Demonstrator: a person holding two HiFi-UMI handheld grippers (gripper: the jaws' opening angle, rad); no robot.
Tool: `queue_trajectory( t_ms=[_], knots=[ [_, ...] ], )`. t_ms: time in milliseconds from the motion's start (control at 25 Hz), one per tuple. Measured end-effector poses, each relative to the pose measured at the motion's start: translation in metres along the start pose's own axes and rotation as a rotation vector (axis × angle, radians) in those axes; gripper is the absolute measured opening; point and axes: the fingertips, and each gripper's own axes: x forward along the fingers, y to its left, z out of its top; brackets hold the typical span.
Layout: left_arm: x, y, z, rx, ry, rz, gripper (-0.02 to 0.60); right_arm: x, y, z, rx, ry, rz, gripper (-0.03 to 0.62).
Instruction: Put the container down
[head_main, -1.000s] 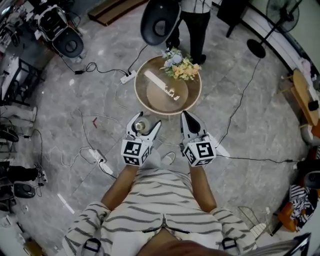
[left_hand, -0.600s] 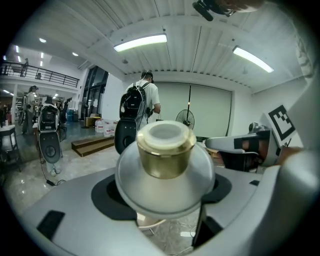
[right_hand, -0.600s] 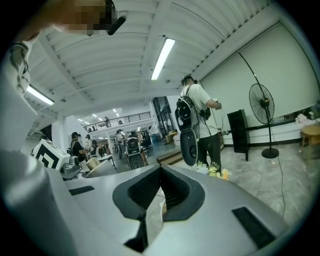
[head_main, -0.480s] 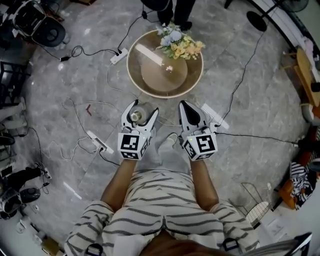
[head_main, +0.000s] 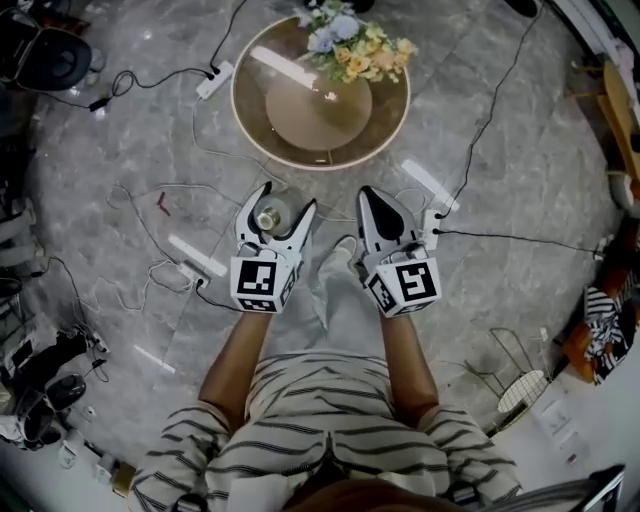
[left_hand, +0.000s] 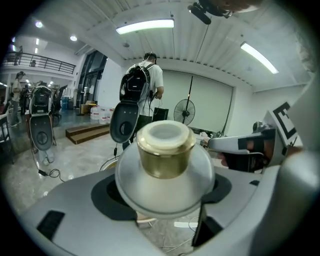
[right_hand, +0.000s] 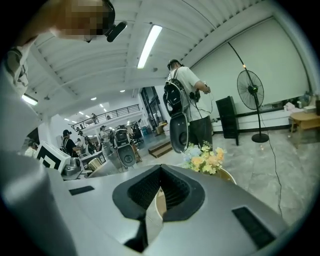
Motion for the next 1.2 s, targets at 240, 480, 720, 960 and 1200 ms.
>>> queue_trajectory(
  t_ms=[240,480,720,960,1200],
  knots=[
    [0.026,0.006,-0.029,0.012,0.028,-0.018,0.331,0.017,-0.02,-0.034,0.036,0.017,-0.032,0.011],
    [0.053,0.006,-0.061,0.029,0.062,-0.047,0.331,0.033,-0.037,-0.062,0.035,0.033,-0.05,0.011],
    [0.08,0.014,-0.079,0.001,0.065,-0.03,0.331,0.049,-0.052,-0.088,0.043,0.05,-0.061,0.011],
    [0.106,0.034,-0.104,-0.012,0.088,-0.005,0.331,0.063,-0.067,-0.112,0.059,0.067,-0.074,0.011],
    [0.126,0.049,-0.12,-0.01,0.098,0.01,0.331,0.073,-0.072,-0.133,0.074,0.082,-0.076,0.011]
  ],
)
